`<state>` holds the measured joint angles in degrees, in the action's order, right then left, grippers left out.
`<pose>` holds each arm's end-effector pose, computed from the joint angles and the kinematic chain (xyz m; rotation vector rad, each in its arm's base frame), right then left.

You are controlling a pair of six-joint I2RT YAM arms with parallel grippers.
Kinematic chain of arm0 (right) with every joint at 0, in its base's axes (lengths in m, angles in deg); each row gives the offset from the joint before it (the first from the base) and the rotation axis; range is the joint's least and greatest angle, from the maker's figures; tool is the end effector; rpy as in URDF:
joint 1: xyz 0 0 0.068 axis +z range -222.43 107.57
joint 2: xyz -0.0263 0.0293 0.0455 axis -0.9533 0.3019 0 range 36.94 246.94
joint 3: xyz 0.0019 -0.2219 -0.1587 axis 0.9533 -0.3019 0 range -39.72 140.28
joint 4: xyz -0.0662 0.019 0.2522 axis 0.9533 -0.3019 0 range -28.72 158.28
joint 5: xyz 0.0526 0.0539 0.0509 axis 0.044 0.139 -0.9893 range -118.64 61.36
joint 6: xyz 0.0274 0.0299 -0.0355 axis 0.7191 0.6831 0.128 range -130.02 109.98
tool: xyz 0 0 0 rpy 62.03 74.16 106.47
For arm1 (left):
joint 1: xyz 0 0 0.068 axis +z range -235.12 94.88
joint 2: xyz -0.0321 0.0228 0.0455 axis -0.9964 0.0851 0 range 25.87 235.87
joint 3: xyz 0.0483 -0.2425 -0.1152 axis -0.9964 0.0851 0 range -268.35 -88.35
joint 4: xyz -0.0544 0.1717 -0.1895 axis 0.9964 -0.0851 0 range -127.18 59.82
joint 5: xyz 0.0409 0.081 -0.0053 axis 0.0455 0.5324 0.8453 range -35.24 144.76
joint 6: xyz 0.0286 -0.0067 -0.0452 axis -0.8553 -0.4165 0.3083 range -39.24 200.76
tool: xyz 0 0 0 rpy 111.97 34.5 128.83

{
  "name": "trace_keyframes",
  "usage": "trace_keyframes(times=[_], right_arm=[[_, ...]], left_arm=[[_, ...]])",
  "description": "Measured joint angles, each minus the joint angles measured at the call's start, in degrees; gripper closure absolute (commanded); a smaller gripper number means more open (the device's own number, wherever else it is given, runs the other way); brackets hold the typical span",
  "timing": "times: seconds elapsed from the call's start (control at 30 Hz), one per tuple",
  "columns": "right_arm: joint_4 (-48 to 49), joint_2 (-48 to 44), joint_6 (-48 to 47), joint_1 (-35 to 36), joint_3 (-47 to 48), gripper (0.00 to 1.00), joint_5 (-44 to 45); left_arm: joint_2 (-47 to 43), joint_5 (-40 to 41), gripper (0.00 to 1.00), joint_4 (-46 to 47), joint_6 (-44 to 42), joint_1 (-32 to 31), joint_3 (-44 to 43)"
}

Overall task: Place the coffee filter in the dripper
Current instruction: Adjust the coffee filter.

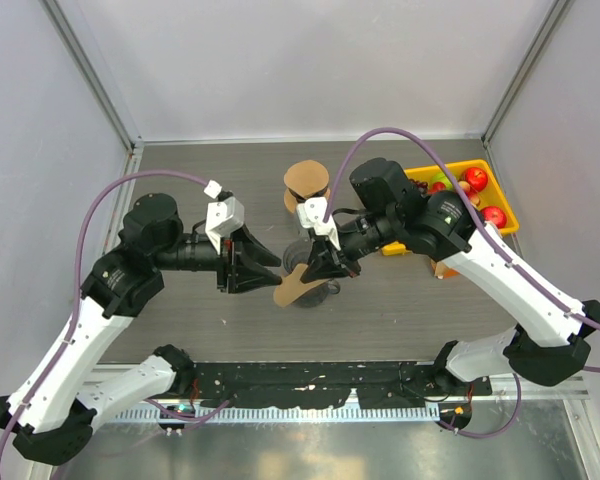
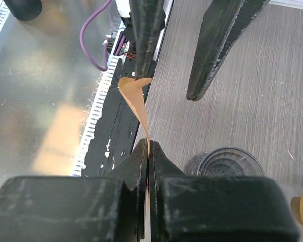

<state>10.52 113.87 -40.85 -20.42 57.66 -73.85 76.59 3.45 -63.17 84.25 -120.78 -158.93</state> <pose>0.1325 0.2107 0.4525 -1.7579 1.3214 1.0777 0.1111 -0.1138 0.4357 1.1416 1.5174 -1.2748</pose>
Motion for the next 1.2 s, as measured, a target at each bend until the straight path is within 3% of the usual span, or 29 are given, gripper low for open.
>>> trace_keyframes(times=[0.43, 0.77, 1.2], right_arm=[[0.3, 0.7, 2.8, -0.4, -0.5, 0.95, 2.3], [-0.1, 0.6, -0.2, -0.5, -0.5, 0.95, 0.9], [-4.8, -0.2, -7.9, -0.5, -0.5, 0.95, -0.2]], left_arm=[[-1.7, 2.3, 0.57, 0.0, 0.6, -0.1, 0.9], [-0.7, 1.6, 0.58, 1.6, 2.0, -0.1, 2.1], [-2.1, -2.7, 0.72, 1.8, 1.7, 0.2, 2.5]])
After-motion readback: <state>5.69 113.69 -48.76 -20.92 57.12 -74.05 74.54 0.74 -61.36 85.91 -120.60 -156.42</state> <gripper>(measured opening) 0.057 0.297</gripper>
